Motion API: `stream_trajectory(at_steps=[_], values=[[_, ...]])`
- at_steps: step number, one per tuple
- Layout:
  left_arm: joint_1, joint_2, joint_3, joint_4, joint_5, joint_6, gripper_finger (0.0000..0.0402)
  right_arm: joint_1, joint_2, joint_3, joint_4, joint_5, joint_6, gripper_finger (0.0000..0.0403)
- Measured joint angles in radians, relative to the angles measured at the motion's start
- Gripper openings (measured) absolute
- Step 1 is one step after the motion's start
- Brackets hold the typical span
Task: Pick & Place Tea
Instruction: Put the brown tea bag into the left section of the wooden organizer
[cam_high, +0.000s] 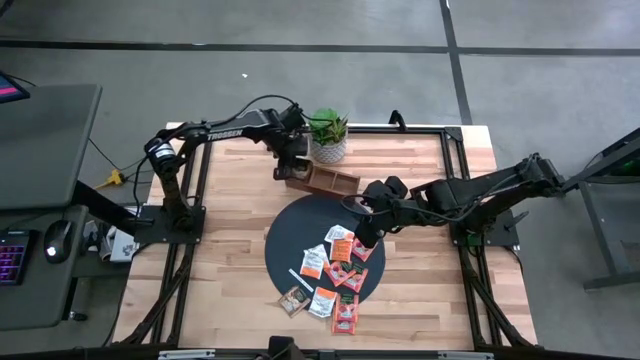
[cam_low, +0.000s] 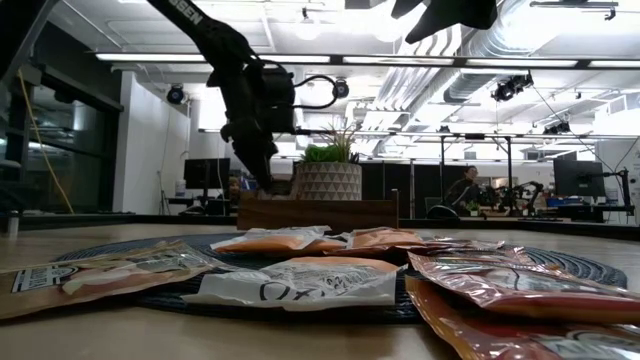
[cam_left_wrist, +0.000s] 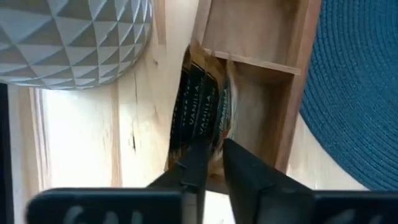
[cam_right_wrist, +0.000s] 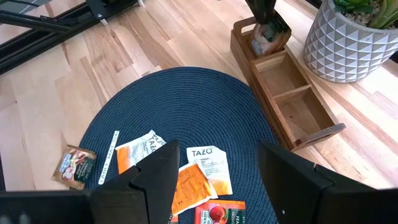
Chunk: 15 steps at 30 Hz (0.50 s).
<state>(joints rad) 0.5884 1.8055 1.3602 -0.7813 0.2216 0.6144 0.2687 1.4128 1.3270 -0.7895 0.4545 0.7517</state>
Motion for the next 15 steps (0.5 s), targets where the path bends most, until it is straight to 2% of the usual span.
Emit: stream_trajectory(at_steps=[8,15], values=[[0.0,0.0,0.101,-0.047,-0.04,-0.015,0.012,0.0,0.0,0.0,0.0,-0.007,-0.011,0.0211],[-0.005,0.0,0.248,-0.204,-0.047,-0.046,0.0127,0.0,0.0,0.0,0.0,-0.028,-0.03,0.0211]])
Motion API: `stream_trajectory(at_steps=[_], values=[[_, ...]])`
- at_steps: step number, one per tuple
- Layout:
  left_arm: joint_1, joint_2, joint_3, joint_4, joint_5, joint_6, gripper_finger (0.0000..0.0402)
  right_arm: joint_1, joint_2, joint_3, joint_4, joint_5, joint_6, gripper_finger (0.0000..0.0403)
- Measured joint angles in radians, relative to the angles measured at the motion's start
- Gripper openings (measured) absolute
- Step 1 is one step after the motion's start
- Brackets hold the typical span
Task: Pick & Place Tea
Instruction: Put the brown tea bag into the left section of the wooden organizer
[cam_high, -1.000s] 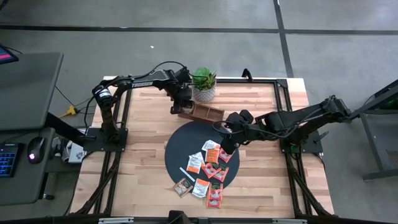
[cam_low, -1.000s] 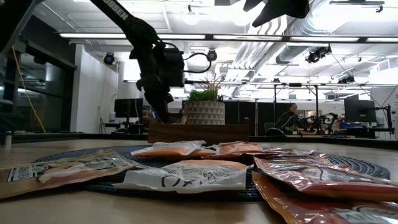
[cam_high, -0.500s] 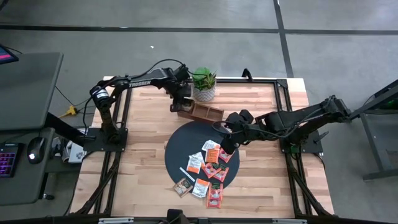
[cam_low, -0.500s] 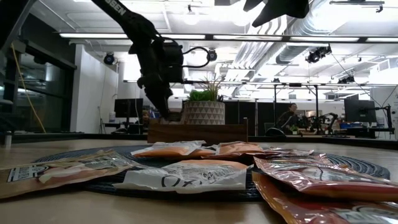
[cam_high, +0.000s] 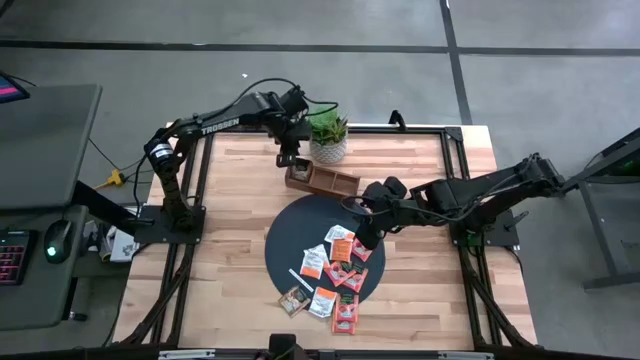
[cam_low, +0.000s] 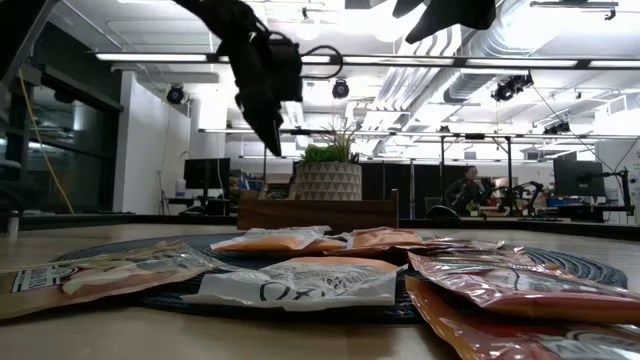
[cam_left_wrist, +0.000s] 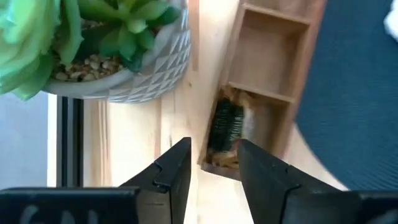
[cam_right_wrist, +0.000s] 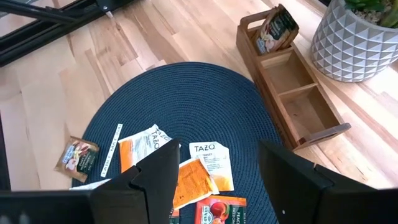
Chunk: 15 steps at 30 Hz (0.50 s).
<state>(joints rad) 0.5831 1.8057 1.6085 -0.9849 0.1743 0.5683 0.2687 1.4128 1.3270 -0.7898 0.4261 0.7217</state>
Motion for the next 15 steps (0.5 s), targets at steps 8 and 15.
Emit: stream_trajectory(at_steps=[8,15], values=[[-0.035,-0.08,0.067,-0.144,0.063,-0.073,0.0034,0.0,0.0,0.0,-0.001,-0.02,-0.032,0.0211],[-0.162,-0.198,0.065,-0.213,0.081,-0.193,0.0005,0.0,0.0,0.0,0.0,-0.058,-0.066,0.0211]])
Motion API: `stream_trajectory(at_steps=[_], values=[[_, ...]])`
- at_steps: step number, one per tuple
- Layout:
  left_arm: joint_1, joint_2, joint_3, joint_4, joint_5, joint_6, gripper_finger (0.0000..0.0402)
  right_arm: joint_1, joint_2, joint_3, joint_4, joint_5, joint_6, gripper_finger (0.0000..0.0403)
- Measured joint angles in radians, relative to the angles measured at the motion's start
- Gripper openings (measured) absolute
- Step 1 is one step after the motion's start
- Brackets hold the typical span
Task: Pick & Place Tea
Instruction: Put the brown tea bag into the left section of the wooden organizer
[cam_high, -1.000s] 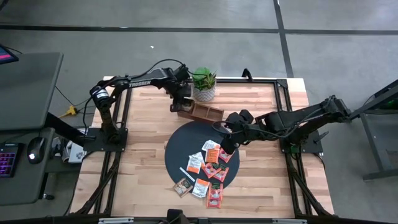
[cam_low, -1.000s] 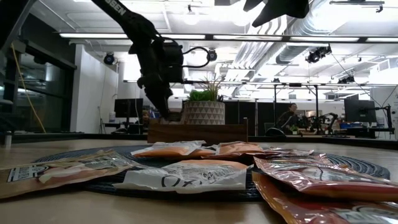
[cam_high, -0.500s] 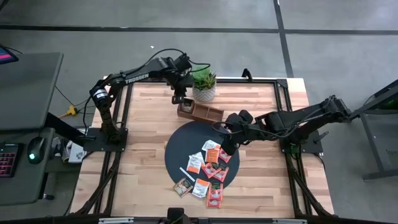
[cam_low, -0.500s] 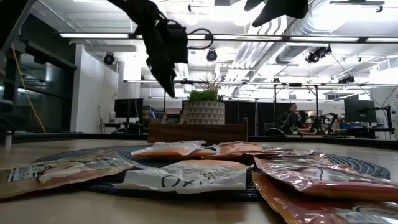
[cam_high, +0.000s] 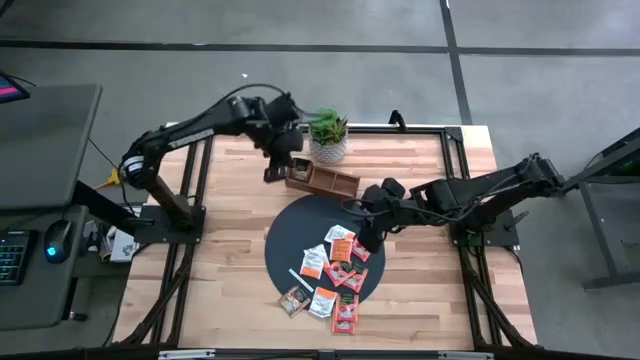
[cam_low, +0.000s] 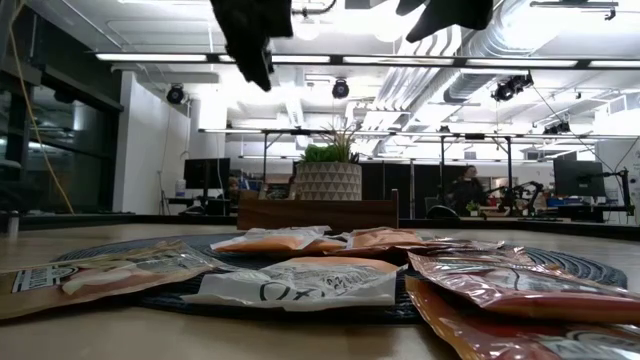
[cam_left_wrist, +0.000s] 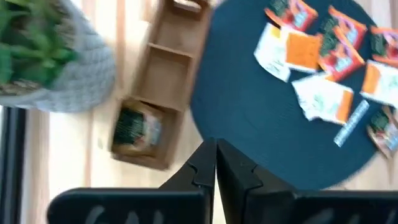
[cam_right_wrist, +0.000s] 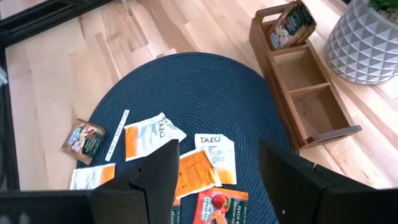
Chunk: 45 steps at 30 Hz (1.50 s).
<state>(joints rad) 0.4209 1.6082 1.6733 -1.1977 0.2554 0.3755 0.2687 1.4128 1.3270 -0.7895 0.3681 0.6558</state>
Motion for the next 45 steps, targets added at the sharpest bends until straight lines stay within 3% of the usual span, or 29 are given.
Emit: stream_trajectory(at_steps=[4,10,17,25,28,31,45], values=[[-0.125,-0.042,-0.021,0.001,-0.063,-0.108,0.0003,0.003,0.0,0.0,0.001,-0.019,-0.016,0.0211],[-0.331,-0.132,-0.177,0.059,-0.113,-0.332,0.0001,0.003,0.0,0.0,0.022,-0.07,-0.029,0.0211],[-0.628,-0.221,-0.436,0.348,-0.193,-0.74,0.0,0.011,0.0,0.0,0.049,-0.086,-0.082,0.0211],[-0.969,-0.204,-0.62,0.701,-0.458,-1.192,0.0,0.014,0.002,0.0,0.061,-0.067,-0.091,0.0211],[-1.059,-0.153,-0.636,0.743,-0.579,-1.313,0.0,0.014,0.013,0.0,0.08,-0.055,-0.089,0.0211],[-1.121,-0.104,-0.63,0.795,-0.64,-1.404,0.0,0.013,0.038,0.0,0.117,-0.062,-0.098,0.0211],[-1.212,0.153,-0.632,1.05,-0.613,-1.568,0.0,0.043,0.242,0.0,0.219,-0.144,-0.071,0.0211]])
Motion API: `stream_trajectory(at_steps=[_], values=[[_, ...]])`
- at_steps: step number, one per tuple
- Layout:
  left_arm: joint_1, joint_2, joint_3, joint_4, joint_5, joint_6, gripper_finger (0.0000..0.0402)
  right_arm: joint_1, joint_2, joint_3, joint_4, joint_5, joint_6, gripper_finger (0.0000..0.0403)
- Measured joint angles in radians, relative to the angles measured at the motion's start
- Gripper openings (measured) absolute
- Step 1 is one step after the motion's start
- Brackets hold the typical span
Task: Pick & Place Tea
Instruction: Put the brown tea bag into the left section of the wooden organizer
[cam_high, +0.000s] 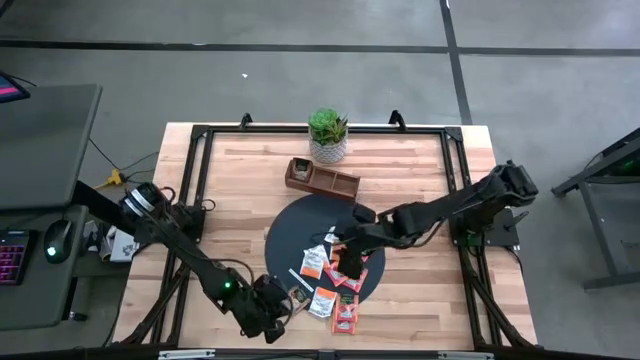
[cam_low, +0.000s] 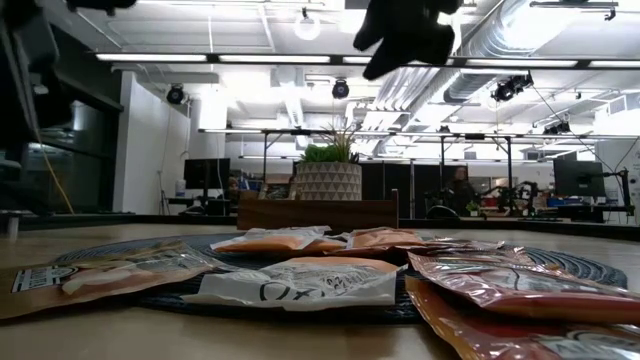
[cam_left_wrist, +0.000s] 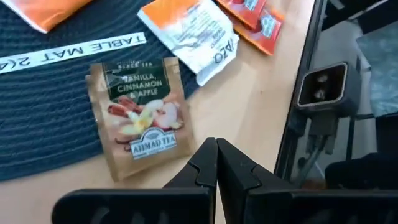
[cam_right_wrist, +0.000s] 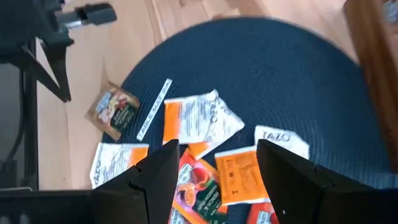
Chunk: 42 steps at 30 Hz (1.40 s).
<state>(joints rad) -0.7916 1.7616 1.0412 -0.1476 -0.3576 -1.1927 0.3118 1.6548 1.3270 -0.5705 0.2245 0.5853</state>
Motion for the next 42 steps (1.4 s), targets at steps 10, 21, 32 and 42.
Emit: stream_trajectory(at_steps=[10,21,32,42], values=[[-0.001,0.108,0.001,0.038,-0.006,-0.064,0.0,0.042,0.086,0.0,0.104,0.006,0.065,0.0211],[-0.001,0.151,0.006,0.014,-0.004,-0.098,0.0,0.078,0.226,0.0,0.28,-0.14,0.148,0.0211],[-0.001,0.153,0.004,-0.052,-0.079,-0.064,0.0,0.049,0.34,0.0,0.538,-0.24,0.415,0.0211],[-0.001,0.155,0.002,-0.054,-0.116,-0.038,0.0,0.02,0.411,0.0,0.582,-0.284,0.538,0.0211]])
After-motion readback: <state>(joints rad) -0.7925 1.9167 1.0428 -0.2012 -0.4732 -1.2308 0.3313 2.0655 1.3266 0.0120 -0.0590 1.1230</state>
